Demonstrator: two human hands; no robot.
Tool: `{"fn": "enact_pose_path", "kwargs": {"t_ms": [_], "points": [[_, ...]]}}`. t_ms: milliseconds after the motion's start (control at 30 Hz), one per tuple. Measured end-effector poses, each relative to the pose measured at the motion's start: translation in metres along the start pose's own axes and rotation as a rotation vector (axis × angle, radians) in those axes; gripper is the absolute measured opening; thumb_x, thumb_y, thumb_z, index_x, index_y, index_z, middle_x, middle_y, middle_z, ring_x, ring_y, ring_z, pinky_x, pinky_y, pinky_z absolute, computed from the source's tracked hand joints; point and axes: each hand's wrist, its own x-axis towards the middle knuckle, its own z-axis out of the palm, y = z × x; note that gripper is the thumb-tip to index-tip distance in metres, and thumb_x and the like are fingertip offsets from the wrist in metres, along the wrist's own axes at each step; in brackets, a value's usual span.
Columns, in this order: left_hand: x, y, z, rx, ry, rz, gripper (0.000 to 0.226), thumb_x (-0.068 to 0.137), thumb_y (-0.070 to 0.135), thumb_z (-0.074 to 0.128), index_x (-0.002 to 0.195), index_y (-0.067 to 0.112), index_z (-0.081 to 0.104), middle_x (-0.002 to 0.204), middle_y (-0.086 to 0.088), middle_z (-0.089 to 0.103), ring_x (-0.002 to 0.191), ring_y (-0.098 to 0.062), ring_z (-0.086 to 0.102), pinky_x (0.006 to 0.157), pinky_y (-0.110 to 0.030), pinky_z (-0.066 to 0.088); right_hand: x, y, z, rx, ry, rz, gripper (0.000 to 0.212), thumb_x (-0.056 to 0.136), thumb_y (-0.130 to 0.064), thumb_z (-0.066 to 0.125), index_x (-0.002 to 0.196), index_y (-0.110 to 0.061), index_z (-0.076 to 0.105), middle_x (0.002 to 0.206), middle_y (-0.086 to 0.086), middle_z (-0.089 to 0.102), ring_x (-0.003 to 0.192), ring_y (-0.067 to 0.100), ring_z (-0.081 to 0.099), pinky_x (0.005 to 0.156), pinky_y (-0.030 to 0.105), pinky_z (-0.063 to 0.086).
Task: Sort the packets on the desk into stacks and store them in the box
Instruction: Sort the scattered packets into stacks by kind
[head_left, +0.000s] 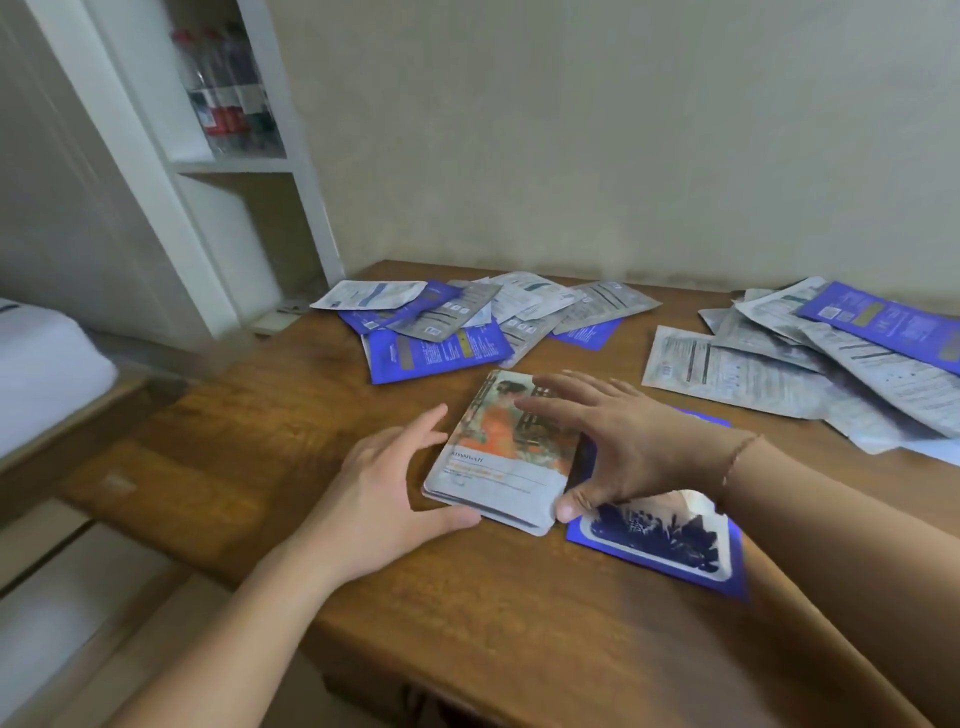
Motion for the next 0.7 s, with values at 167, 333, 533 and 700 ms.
{"fn": "enact_pose_path", "kwargs": {"t_ms": [167, 333, 533, 700], "points": [[0.003, -0.003, 0.004, -0.022, 0.035, 0.010, 0.106, 0.062, 0.070, 0.074, 0.150, 0.044, 0.021, 0.139, 0.028, 0.045, 0.137, -0.001, 0.027, 0.116, -0.034, 0.025, 0.007, 0.001, 0.006, 0.040, 0.009, -0.052, 0.109, 0.060, -0.088, 0.057, 0.151, -0.048, 0.011, 0.161, -0.011, 0.009, 0.149, 0.013, 0.004, 0.121, 0.043, 0.015], [0.003, -0.005, 0.004, -0.036, 0.021, 0.000, 0.109, 0.059, 0.073, 0.074, 0.149, 0.046, 0.020, 0.137, 0.031, 0.045, 0.136, -0.001, 0.025, 0.113, -0.034, 0.025, 0.019, 0.000, -0.012, 0.430, 0.239, 0.187, 0.086, 0.080, -0.081, 0.040, 0.149, -0.030, 0.036, 0.153, 0.003, 0.035, 0.141, 0.020, 0.033, 0.114, 0.037, 0.028], [0.002, -0.001, 0.003, -0.020, 0.056, 0.000, 0.106, 0.057, 0.071, 0.077, 0.148, 0.044, 0.028, 0.136, 0.026, 0.049, 0.132, -0.002, 0.032, 0.109, -0.033, 0.030, 0.051, -0.010, -0.015, 0.228, 0.225, 0.511, 0.059, 0.090, -0.057, 0.056, 0.119, -0.006, 0.062, 0.111, 0.012, 0.068, 0.103, 0.028, 0.060, 0.082, 0.034, 0.050], [0.002, 0.004, 0.004, 0.039, 0.068, 0.025, 0.092, 0.059, 0.071, 0.073, 0.140, 0.039, 0.045, 0.141, 0.016, 0.048, 0.131, -0.004, 0.038, 0.107, -0.030, 0.035, 0.049, -0.015, -0.012, 0.117, 0.266, 0.450, 0.042, 0.090, -0.049, 0.060, 0.091, -0.008, 0.071, 0.083, 0.009, 0.068, 0.080, 0.025, 0.059, 0.062, 0.031, 0.047]]}}
